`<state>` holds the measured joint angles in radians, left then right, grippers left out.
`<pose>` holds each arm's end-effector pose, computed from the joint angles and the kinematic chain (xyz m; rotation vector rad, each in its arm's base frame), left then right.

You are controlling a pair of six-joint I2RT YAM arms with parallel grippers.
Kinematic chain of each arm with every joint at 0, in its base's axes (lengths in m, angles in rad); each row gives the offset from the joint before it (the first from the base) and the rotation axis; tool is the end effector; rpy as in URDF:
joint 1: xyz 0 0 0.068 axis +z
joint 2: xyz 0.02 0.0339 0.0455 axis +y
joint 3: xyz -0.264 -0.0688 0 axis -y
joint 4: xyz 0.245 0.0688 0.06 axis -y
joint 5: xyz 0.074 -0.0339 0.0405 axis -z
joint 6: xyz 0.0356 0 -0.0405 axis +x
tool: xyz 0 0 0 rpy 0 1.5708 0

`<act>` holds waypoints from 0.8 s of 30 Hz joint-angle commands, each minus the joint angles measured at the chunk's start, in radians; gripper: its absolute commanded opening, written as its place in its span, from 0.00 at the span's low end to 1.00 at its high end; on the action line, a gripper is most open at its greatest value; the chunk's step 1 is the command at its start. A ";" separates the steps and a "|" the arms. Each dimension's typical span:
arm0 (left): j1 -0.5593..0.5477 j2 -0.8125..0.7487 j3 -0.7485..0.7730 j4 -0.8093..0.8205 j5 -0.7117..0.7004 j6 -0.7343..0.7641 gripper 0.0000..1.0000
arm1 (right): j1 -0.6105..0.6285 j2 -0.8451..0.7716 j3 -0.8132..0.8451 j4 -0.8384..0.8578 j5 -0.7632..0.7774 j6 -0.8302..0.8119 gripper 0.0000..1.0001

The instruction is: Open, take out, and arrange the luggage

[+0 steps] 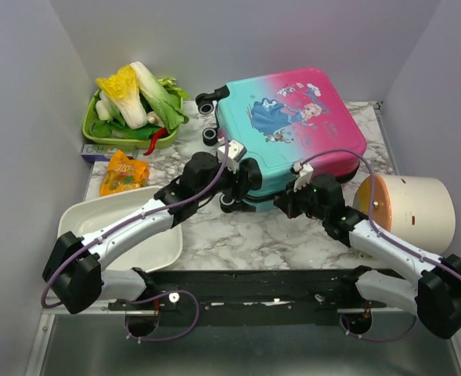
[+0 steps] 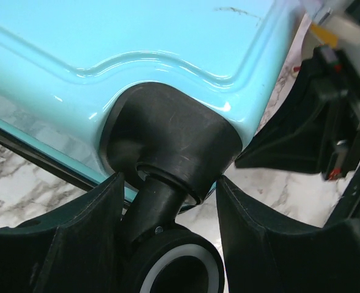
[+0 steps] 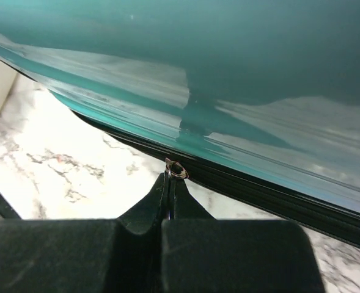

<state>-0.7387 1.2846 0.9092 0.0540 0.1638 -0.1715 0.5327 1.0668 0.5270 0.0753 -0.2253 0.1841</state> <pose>0.2171 -0.2056 0.2983 0.6598 1.8491 -0.7656 0.1947 0.1240 0.2215 -0.5051 2.0287 0.6726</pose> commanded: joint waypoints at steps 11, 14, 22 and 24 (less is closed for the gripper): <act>-0.312 0.018 0.000 0.015 -0.512 -0.451 0.00 | 0.162 0.006 0.019 0.291 -0.099 0.075 0.01; -0.343 0.039 0.014 0.029 -0.532 -0.535 0.00 | 0.162 -0.036 0.001 0.274 -0.036 0.083 0.01; -0.459 0.116 0.065 0.066 -0.623 -0.640 0.00 | 0.158 -0.203 -0.016 0.069 0.353 0.178 0.01; -0.461 0.160 0.102 0.073 -0.604 -0.651 0.00 | 0.139 -0.231 -0.010 0.040 0.382 0.172 0.01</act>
<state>-1.1309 1.3655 0.9646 0.0780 -0.4870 -0.6395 0.6815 0.9211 0.4728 -0.0338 -0.0364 0.3149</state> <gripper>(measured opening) 0.645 0.013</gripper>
